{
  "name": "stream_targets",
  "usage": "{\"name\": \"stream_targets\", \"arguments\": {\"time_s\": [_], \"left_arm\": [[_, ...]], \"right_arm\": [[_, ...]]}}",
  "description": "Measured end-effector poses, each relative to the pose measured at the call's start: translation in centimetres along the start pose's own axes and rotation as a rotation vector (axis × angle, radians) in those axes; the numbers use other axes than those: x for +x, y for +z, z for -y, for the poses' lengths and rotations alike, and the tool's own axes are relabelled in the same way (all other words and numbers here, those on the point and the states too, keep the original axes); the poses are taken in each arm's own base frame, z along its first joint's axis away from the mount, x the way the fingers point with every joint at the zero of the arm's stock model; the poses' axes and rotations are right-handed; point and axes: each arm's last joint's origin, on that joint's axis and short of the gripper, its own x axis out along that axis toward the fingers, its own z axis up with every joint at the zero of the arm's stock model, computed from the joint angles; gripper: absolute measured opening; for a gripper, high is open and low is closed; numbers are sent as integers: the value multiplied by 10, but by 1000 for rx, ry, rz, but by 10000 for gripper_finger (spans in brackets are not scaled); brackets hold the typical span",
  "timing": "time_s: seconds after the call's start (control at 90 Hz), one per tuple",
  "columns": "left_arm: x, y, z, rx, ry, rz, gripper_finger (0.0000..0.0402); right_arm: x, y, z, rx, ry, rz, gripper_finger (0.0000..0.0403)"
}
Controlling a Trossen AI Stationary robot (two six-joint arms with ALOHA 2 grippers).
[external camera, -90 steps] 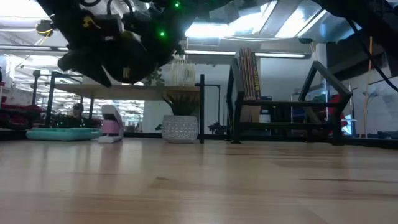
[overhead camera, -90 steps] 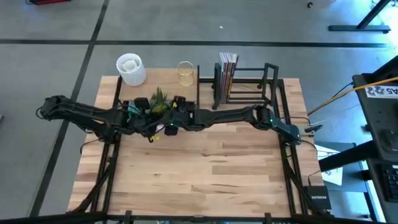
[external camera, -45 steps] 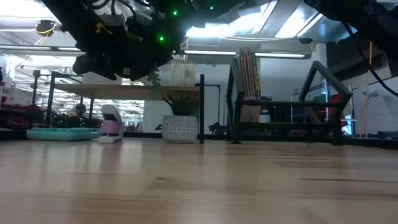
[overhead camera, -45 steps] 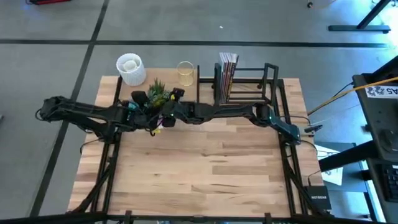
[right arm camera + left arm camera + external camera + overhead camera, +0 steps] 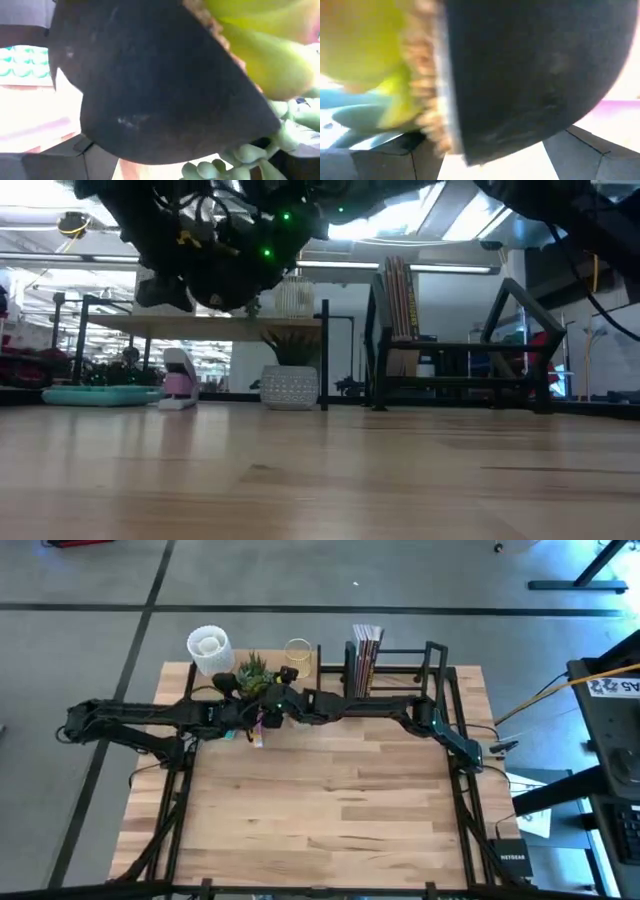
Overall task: Stock shelves
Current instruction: Put the black plant vase on the shelf
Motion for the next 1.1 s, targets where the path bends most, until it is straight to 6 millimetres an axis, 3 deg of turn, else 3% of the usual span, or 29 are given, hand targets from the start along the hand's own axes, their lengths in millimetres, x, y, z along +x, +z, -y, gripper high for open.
{"name": "stream_targets", "arguments": {"time_s": [0.322,0.744,1.1], "left_arm": [[14,-4,-9,-53,26,-62,282],[10,-3,-5,-78,-17,-32,254],[10,-3,-5,-86,-18,-32,238]], "right_arm": [[4,-3,7,4,-16,-14,302],[2,-10,5,-69,-20,-104,302],[-9,-7,-10,-210,-74,-138,302]]}}
